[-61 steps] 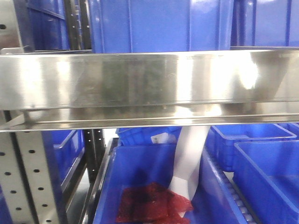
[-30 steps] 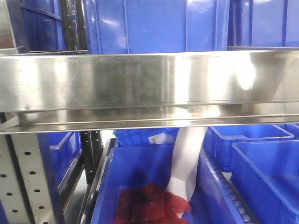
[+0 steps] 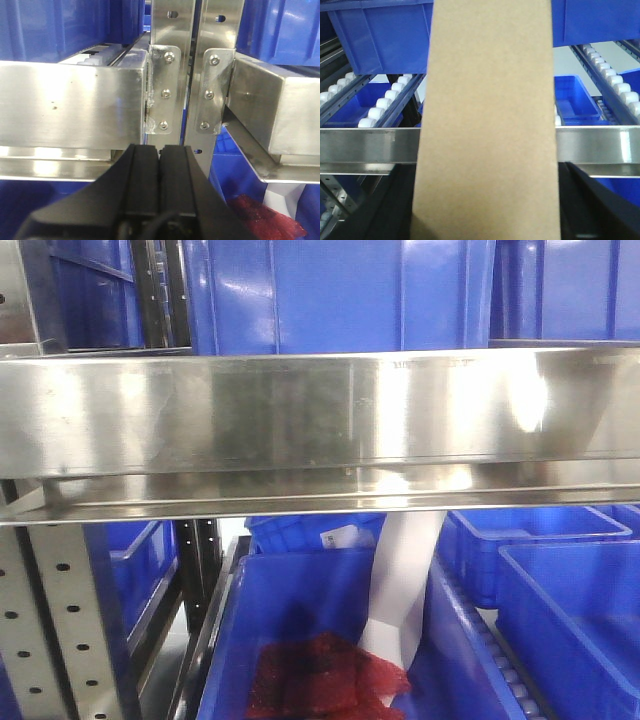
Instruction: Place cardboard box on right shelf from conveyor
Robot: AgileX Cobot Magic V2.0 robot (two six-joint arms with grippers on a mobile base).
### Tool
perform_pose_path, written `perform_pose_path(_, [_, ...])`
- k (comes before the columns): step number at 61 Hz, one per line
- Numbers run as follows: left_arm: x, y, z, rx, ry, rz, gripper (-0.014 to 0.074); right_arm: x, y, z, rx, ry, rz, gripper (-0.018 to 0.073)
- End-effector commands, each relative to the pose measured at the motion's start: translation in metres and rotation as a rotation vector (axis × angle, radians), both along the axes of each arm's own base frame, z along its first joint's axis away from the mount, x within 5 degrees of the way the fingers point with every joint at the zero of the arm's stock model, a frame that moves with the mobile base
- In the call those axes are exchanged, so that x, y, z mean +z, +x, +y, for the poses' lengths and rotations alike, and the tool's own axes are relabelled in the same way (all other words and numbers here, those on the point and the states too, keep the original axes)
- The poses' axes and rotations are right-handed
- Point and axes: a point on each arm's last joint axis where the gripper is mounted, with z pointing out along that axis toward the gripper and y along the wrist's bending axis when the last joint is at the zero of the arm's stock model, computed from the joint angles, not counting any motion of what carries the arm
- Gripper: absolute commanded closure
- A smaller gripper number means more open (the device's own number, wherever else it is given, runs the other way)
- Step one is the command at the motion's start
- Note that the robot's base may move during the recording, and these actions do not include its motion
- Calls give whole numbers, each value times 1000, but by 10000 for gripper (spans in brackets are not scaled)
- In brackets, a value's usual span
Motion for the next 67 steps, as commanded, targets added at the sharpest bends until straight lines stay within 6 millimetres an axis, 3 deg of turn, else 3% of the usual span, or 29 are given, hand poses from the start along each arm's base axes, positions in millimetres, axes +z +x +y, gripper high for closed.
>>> perform_pose_path(1, [5, -1, 1, 9, -8, -92, 713, 20, 8, 0, -11, -11, -138, 419])
perform_pose_path(14, [5, -1, 1, 9, -8, -92, 713, 45, 57, 11, 29, -94, -122, 419])
perform_pose_path(28, [5, -1, 1, 9, -8, -92, 713, 68, 131, 38, 225, -425, -114, 419])
perform_pose_path(34, [5, -1, 1, 9, -8, -92, 712, 75, 154, 54, 339, -616, -163, 419])
perform_pose_path(43, [5, -1, 1, 9, -8, -92, 713, 73, 191, 83, 510, -939, -245, 419])
perform_pose_path(54, [5, -1, 1, 9, -8, -92, 712, 52, 227, 113, 666, -1258, -332, 419])
perform_pose_path(67, [5, -1, 1, 9, -8, -92, 713, 26, 266, 134, 695, -1315, -366, 419])
